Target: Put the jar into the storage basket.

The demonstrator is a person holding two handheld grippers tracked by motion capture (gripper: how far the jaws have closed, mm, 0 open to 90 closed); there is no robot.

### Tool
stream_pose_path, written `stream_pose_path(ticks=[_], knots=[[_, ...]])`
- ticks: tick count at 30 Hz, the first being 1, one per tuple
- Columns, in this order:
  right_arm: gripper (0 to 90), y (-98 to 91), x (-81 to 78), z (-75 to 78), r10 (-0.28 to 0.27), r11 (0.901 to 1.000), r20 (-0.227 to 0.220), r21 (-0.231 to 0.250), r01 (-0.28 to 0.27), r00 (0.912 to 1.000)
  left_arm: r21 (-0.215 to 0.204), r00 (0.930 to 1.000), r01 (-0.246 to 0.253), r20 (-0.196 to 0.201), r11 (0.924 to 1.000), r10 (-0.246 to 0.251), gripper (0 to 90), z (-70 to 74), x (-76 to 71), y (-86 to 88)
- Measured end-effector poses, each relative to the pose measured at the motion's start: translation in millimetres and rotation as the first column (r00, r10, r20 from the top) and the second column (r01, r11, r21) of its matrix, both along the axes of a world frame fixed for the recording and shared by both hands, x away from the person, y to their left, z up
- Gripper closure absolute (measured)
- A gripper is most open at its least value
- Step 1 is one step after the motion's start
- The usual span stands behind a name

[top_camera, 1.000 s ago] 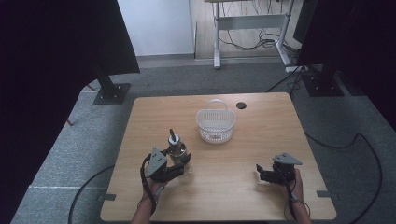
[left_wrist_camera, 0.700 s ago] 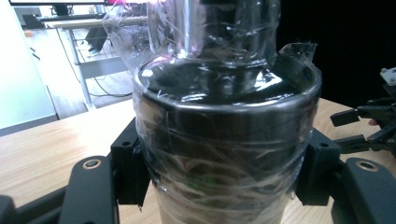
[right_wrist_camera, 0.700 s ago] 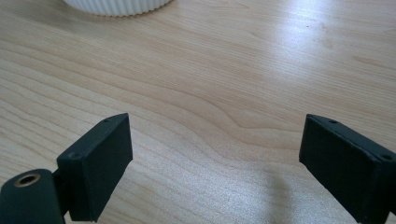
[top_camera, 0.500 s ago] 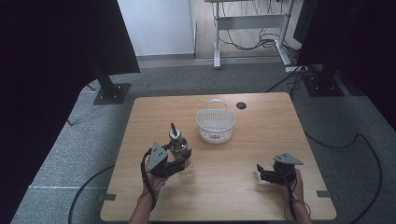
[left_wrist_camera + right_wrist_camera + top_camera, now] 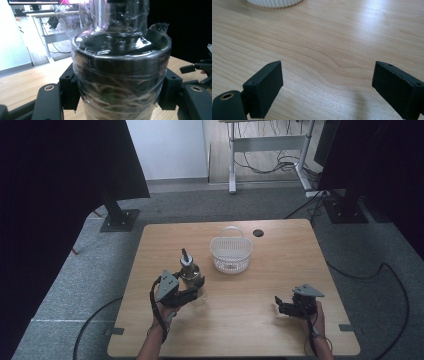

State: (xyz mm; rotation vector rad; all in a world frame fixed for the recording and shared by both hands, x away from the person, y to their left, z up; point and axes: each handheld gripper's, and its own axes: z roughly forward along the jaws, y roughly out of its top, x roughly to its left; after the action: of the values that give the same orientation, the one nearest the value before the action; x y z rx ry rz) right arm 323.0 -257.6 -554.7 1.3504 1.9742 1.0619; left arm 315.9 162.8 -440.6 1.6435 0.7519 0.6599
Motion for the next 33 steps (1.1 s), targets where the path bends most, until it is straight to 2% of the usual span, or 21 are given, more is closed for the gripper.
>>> stream_pose_path(ticks=[21, 25, 33], knots=[[9.3, 0.8, 0.0, 0.0, 0.005, 1.0000, -0.005, -0.006, -0.005, 1.0000, 0.011, 1.0000, 0.006, 0.006, 0.9999, -0.006, 33.5, 13.9, 16.3, -10.9], [9.3, 1.0, 0.1, -0.1, 0.006, 0.9999, -0.004, -0.011, -0.006, 1.0000, -0.004, 0.9999, 0.015, 0.004, 0.9999, -0.015, 33.5, 16.6, 20.0, -10.6], [9.3, 1.5, 0.6, -0.3, 0.008, 0.9999, -0.009, -0.014, -0.008, 0.9999, 0.001, 0.9999, 0.007, 0.008, 1.0000, -0.007, 33.6, 20.8, 29.2, -13.5]])
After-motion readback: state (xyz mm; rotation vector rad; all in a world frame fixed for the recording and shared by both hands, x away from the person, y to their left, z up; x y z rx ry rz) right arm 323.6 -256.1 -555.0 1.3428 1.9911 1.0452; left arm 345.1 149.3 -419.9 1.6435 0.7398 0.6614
